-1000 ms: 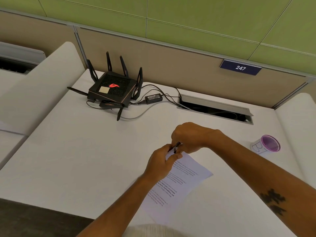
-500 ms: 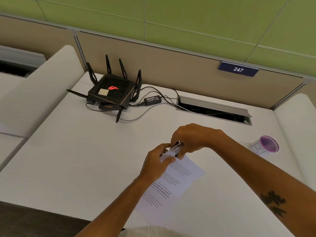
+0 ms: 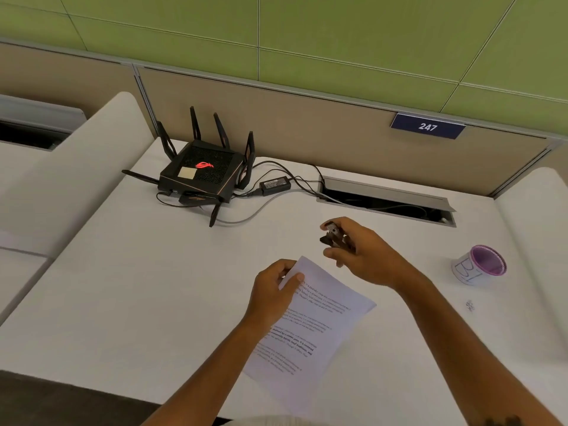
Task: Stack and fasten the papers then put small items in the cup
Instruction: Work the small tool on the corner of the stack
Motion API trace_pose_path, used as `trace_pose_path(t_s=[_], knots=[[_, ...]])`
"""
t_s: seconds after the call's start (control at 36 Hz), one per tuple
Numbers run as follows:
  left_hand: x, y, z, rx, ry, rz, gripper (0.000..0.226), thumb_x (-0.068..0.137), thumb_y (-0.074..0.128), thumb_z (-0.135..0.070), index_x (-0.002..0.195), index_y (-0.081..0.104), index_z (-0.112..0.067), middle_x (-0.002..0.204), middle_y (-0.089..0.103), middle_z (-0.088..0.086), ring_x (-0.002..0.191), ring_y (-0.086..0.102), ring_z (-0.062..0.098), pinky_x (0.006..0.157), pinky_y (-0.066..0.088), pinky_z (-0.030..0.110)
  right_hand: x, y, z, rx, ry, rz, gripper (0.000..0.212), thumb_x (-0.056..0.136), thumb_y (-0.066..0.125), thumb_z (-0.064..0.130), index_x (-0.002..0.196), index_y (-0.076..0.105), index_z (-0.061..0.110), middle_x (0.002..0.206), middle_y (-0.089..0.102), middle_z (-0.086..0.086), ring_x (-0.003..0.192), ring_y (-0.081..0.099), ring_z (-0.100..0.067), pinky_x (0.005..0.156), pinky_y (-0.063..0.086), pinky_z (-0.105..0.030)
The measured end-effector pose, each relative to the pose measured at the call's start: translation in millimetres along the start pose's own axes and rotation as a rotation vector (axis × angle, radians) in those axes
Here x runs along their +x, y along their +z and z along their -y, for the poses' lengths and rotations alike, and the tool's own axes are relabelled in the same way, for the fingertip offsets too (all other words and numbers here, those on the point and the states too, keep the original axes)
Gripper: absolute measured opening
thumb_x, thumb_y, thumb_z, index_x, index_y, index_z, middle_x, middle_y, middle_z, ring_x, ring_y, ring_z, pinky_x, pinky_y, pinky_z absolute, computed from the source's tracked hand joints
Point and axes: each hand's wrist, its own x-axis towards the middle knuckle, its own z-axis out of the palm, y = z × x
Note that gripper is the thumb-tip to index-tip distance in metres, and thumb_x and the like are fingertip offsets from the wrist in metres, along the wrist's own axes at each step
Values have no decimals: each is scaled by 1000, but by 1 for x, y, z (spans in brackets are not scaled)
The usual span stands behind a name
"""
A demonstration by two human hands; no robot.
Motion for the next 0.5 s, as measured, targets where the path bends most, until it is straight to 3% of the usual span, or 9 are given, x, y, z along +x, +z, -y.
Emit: trace_pose_path(t_s=[0.08, 0.17, 0.31, 0.42, 0.5], knots=[[-4, -4, -8, -50, -9, -20, 16, 103, 69, -35, 119, 67, -34, 111, 76, -11, 87, 78, 14, 65, 60, 18, -21, 9, 12, 164, -19, -127, 38, 98, 72, 19, 131, 57, 30, 109, 67, 16, 97, 70, -3, 83, 58, -19], [-6, -7, -17, -119, -21, -45, 17, 101, 72, -32, 118, 70, -31, 110, 79, -8, 89, 79, 11, 67, 62, 22, -43, 25, 22, 299, -34, -228, 34, 95, 76, 14, 123, 62, 27, 104, 71, 14, 100, 71, -3, 86, 55, -13], [-7, -8, -33, -211, -51, -108, 16, 100, 74, -31, 116, 72, -32, 107, 81, -8, 86, 81, 19, 67, 65, 31, -63, 66, 27, 266, -17, -405, 19, 86, 86, 19, 96, 71, 23, 88, 69, 17, 77, 67, -7, 67, 50, -12], [-9, -5, -45, -283, -39, -137, 17, 99, 76, -27, 115, 72, -32, 107, 82, -11, 87, 82, 18, 69, 67, 32, -68, 92, 25, 190, -10, -519, 22, 87, 85, 31, 103, 70, 30, 99, 71, 18, 89, 71, -8, 72, 59, -24], [-13, -2, -52, -332, -6, -142, 21, 99, 75, -19, 117, 71, -30, 108, 82, -12, 93, 81, 15, 74, 67, 31, -71, 99, 29, 104, 32, -543, 36, 88, 82, 42, 119, 66, 36, 115, 68, 25, 101, 69, 1, 78, 60, -19]])
